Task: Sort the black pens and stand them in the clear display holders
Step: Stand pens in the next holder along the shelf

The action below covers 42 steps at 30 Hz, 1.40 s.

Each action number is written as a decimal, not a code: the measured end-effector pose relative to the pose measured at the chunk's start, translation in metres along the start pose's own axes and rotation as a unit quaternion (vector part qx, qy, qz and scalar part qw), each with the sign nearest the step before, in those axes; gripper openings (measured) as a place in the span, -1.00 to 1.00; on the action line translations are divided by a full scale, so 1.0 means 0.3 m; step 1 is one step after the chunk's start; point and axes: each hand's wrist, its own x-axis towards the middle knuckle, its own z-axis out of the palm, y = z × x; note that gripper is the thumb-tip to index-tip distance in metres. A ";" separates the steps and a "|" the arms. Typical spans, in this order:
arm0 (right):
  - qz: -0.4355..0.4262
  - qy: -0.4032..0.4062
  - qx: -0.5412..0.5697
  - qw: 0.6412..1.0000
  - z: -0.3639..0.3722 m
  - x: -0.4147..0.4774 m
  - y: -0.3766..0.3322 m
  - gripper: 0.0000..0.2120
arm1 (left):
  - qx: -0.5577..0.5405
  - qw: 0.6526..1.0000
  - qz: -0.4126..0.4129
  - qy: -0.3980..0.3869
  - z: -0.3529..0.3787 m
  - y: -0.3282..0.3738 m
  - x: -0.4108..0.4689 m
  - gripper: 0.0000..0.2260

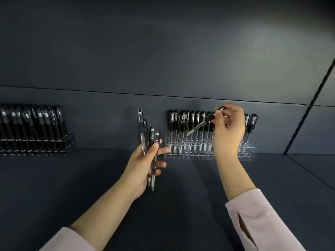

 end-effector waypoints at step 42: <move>-0.136 -0.236 -0.269 0.924 0.048 -0.048 0.120 -0.46 | 0.031 0.999 0.005 -0.010 0.018 0.006 -0.006 -0.78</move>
